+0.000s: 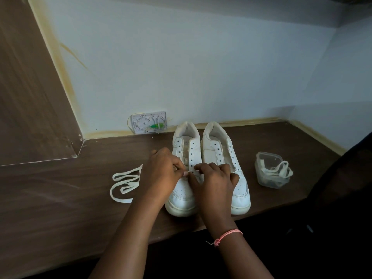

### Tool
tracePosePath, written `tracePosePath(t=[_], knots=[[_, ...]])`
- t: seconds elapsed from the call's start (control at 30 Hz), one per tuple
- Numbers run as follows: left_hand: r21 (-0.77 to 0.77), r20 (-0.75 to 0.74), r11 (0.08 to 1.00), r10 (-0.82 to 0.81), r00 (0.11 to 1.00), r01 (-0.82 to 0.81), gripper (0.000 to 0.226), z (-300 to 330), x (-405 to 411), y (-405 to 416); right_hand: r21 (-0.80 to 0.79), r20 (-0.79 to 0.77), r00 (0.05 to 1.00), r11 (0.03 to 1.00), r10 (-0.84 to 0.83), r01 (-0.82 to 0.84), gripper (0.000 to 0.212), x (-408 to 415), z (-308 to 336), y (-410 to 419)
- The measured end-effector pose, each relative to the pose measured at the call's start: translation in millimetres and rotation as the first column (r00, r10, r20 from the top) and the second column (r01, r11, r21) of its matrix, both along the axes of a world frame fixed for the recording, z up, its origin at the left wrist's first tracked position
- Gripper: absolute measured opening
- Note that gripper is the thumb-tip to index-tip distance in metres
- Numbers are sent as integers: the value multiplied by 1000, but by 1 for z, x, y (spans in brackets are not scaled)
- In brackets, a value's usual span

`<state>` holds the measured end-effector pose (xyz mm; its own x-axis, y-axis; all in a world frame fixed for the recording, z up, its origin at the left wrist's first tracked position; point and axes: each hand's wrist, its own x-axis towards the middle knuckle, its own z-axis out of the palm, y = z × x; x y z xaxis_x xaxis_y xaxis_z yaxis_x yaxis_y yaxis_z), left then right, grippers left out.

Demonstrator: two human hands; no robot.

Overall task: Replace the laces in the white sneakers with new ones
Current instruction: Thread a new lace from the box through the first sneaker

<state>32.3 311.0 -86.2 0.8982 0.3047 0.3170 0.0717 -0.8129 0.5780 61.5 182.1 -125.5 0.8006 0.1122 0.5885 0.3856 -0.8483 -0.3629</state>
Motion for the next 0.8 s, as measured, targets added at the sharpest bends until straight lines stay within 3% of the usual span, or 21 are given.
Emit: tracePosePath(t=[0.13,0.33,0.6,0.67,0.8], knots=[[-12,76,999,40,996,-39,8,0,1,-1,-17,-3,1000,1000,-18,18,25,1,2,3],[-38,57,998,51,997,-49,16,-2,3,-5,22,-17,1000,1000,-5,5,22,7,3,7],[129,34,990,-61,998,56,13,-3,6,-3,92,-42,999,996,20,-16,12,5,6,11],[69,45,988,-143,989,140,12,-6,8,2,65,-47,998,997,36,-33,13,5,8,8],[-191,85,958,-201,976,214,9,-14,11,9,50,-142,985,994,103,-96,12,6,15,-5]])
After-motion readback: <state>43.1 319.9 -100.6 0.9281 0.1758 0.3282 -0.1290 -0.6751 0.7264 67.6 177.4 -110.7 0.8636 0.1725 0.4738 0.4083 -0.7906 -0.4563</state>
